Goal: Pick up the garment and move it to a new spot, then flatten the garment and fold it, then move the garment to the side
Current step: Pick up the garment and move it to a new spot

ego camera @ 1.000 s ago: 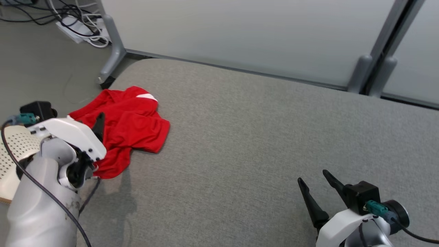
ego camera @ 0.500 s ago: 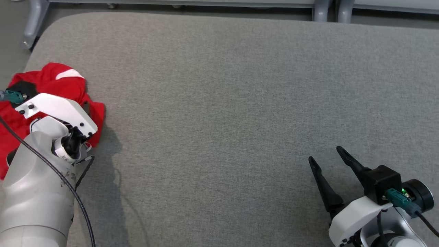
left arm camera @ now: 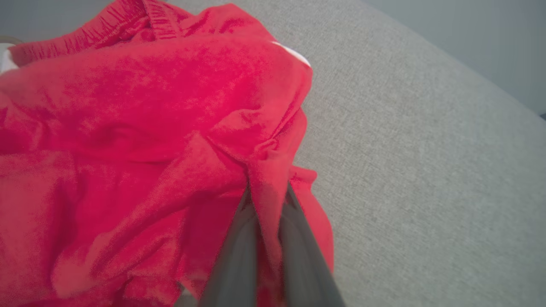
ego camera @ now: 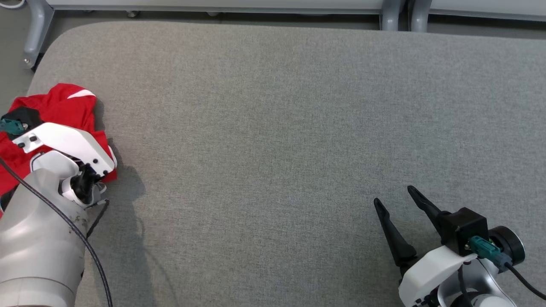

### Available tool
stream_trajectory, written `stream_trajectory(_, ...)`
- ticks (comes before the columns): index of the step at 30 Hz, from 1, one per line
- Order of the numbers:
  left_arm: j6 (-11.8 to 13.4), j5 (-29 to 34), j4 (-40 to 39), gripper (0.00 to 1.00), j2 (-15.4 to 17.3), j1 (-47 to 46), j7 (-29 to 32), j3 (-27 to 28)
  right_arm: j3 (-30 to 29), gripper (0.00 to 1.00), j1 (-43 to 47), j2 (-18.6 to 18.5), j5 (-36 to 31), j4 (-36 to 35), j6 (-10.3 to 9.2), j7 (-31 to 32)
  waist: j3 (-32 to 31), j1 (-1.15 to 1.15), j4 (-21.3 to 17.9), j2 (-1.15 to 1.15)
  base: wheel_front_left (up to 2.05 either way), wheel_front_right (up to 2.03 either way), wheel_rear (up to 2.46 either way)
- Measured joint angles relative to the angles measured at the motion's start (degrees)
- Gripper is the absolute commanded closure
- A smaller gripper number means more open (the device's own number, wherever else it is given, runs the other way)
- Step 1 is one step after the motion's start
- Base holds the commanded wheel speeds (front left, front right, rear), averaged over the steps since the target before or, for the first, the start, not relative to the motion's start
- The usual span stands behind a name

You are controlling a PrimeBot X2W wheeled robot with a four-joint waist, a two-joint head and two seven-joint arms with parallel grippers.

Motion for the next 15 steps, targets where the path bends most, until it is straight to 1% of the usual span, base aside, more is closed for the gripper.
stream_trajectory(5, -2.6, 0.1, -0.8, 1.0, 2.5, -2.0, -2.3, -0.4, 0.7, 0.0, -0.4, 1.1, 1.5, 3.6, 0.0, -2.5, -3.8, 0.0, 0.5, 0.0, 0.0, 0.0, 0.0)
stream_trajectory(8, -4.6, 0.9, -1.9, 1.0, 4.4, -3.4, -3.1, -1.4, 0.9, 0.0, -0.4, 1.8, 2.5, 6.4, 0.0, -4.5, -6.9, 0.0, 0.8, 0.0, 0.0, 0.0, 0.0)
stream_trajectory(10, -6.6, 1.8, -3.2, 1.0, 5.4, -5.2, -2.3, -2.7, 0.8, 0.0, -0.4, 2.2, 3.3, 8.2, 0.0, -6.0, -9.2, 0.0, 0.9, 0.0, 0.0, 0.0, 0.0)
stream_trajectory(12, -7.7, 2.9, -5.1, 1.0, 6.0, -7.4, -2.0, -4.2, 0.4, 0.0, -0.3, 2.4, 3.9, 9.8, 0.0, -7.3, -11.6, 0.0, 0.9, 0.0, 0.0, 0.0, 0.0)
stream_trajectory(15, -9.2, 3.4, -7.8, 1.0, 5.9, -9.3, -1.6, -5.4, -0.2, 0.0, -0.1, 2.6, 4.6, 12.1, 0.0, -9.0, -15.3, 0.0, 0.7, 0.0, 0.0, 0.0, 0.0)
